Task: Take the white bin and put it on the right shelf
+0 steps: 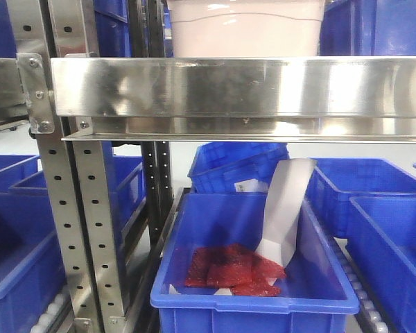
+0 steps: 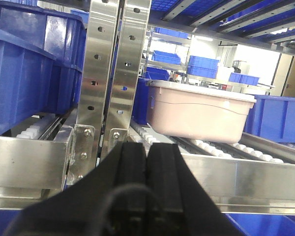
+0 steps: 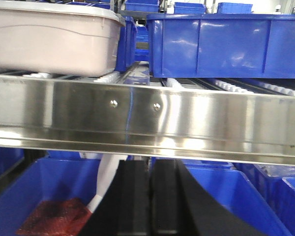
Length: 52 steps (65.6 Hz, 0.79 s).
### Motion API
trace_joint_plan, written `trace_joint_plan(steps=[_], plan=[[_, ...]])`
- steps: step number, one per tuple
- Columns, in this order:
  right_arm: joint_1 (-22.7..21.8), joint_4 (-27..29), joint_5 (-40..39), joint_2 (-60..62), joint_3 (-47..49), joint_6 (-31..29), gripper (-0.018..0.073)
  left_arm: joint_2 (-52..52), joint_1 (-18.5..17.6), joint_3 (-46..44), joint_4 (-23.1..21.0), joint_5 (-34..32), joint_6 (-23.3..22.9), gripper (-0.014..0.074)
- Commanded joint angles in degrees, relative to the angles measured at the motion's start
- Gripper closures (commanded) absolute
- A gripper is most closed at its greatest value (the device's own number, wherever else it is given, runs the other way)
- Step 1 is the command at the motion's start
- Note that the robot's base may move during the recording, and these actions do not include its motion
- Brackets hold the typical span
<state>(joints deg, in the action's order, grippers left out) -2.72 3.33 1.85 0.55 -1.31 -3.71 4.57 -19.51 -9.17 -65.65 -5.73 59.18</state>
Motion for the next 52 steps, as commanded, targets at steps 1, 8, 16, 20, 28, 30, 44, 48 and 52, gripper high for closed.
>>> trace_joint_plan(steps=[1,8,16,20,28,30,44,48,52], plan=[[0.11,-0.99,-8.42,1.09,-0.38,0.13,0.0486,0.42,-0.42,-1.62,-0.05,-1.66,0.04,0.0715],[0.11,-1.40,-7.22,1.09,-0.29,0.13,0.0486,0.42,-0.42,-1.62,-0.05,-1.62,0.04,0.0715],[0.11,-1.40,-7.22,1.09,-0.29,0.26,0.0486,0.42,-0.42,-1.62,-0.05,-1.51,0.04,0.0715],[0.11,-2.19,-7.22,1.09,-0.29,1.15,0.0486,0.42,-0.42,-1.62,-0.05,-1.51,0.04,0.0715],[0.11,-2.52,-6.89,1.09,-0.29,2.67,0.0486,0.42,-0.42,-1.62,-0.05,-1.51,0.04,0.0715],[0.11,-2.52,-6.63,1.09,-0.29,2.67,0.0486,0.42,-0.42,-1.62,-0.05,-1.51,0.04,0.0715],[0.11,-2.52,-4.91,1.09,-0.29,2.67,0.0486,0.42,-0.42,-1.62,-0.05,-1.51,0.04,0.0715],[0.11,-2.52,-5.05,1.09,-0.29,2.67,0.0486,0.42,-0.42,-1.62,-0.05,-1.51,0.04,0.0715],[0.11,-2.52,-5.05,1.09,-0.29,2.67,0.0486,0.42,-0.42,-1.62,-0.05,-1.51,0.04,0.0715]])
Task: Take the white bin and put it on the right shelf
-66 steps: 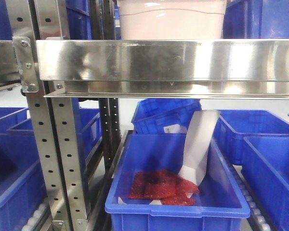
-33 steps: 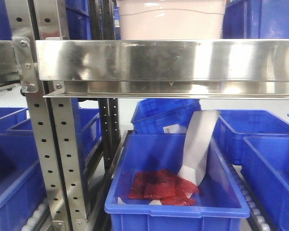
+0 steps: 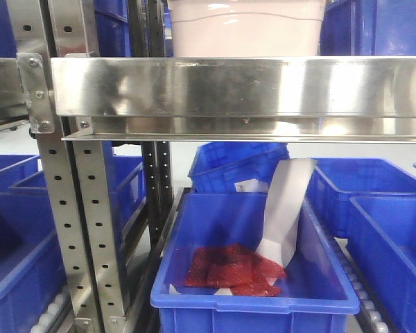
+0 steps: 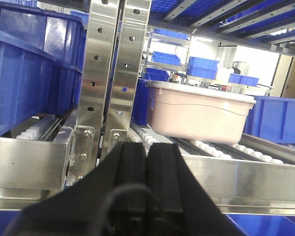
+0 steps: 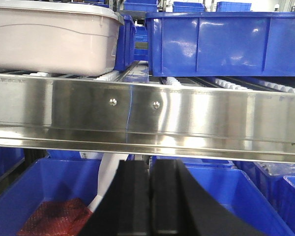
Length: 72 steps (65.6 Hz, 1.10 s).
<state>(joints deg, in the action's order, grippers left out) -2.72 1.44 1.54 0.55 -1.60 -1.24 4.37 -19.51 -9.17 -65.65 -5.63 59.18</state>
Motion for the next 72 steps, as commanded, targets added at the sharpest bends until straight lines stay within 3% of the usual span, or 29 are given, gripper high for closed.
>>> trace_joint_plan(steps=[1,56,59,62,66,70,71,72], plan=[[0.11,-0.63,-4.73,1.09,0.00,0.21,0.0486,0.61,-0.42,-1.62,-0.05,-1.61,0.04,0.0715],[0.11,-0.63,-4.73,1.09,0.00,0.21,0.0486,0.58,-0.42,-0.74,0.54,-2.47,0.04,0.0715],[0.11,-0.63,-4.73,1.09,0.00,0.21,0.0486,0.58,0.07,-0.74,4.32,-2.68,-1.16,0.0715],[0.11,-0.63,-4.73,1.09,0.00,0.21,0.0486,0.58,1.50,-0.74,9.76,-2.68,-5.75,0.0715],[0.11,-0.63,-4.73,1.09,0.00,0.21,0.0486,0.58,5.19,-0.74,19.59,-1.86,-17.12,0.0715],[0.11,-0.63,-4.73,1.09,0.00,0.21,0.0486,0.58,9.68,-0.74,32.85,0.70,-29.42,0.0715],[0.11,-0.63,-4.73,1.09,0.00,0.21,0.0486,0.49,10.88,-0.74,38.16,2.05,-33.62,0.0715],[0.11,-0.63,-4.73,1.09,0.00,0.21,0.0486,0.49,11.65,-0.74,40.55,3.70,-37.76,0.0715]])
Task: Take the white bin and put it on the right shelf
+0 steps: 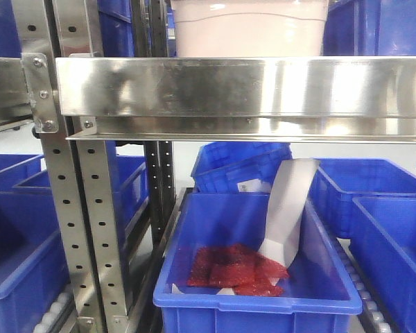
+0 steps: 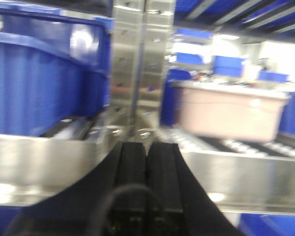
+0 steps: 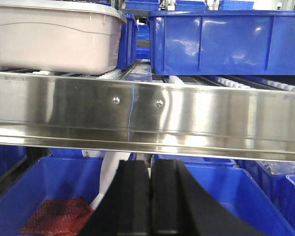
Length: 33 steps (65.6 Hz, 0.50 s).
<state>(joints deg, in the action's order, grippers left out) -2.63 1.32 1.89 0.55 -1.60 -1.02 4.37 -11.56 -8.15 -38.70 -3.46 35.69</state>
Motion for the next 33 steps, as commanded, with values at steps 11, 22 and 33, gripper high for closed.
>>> trace_joint_plan(steps=[11,22,33], plan=[[0.03,-0.51,-5.08,1.09,0.00,-0.01,0.0486,-1.42,10.10,-1.76,24.99,11.72,-25.48,0.0717],[0.03,-0.51,-5.08,1.09,0.00,-0.01,0.0486,-3.03,9.98,0.50,27.43,9.90,-24.56,0.0722],[0.03,-0.51,-5.08,1.09,0.00,-0.01,0.0486,-5.72,6.73,7.50,27.70,3.46,-24.56,0.0722]])
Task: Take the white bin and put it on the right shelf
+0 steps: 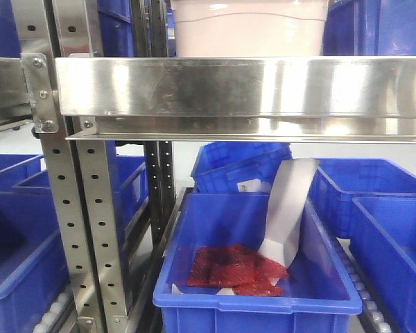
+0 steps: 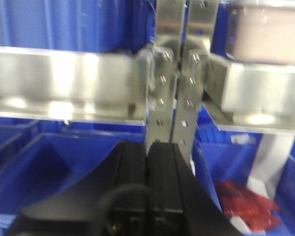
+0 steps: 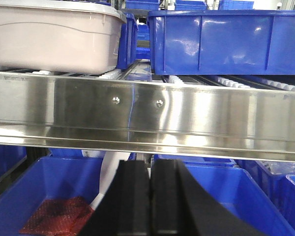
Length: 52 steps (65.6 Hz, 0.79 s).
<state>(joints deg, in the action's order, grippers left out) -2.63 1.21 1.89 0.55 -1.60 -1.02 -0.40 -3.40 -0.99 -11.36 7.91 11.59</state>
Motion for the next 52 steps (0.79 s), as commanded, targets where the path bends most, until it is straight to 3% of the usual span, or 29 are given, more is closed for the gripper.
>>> trace_joint_plan(steps=[1,17,25,52], plan=[[0.03,-0.40,-5.08,1.09,0.00,-0.01,0.0486,-0.95,-1.71,0.65,0.64,-7.91,-0.45,0.0722],[0.03,-0.40,-5.08,1.09,0.00,-0.01,0.0486,-0.95,-3.51,2.63,4.21,-11.83,-1.20,0.0722],[0.03,-0.40,-5.08,1.09,0.00,-0.01,0.0486,-0.95,-3.51,2.63,6.93,-13.25,-6.56,0.0722],[0.03,-0.40,-5.08,1.09,0.00,-0.01,0.0486,-0.95,-3.51,2.63,7.84,-13.24,-6.57,0.0722]])
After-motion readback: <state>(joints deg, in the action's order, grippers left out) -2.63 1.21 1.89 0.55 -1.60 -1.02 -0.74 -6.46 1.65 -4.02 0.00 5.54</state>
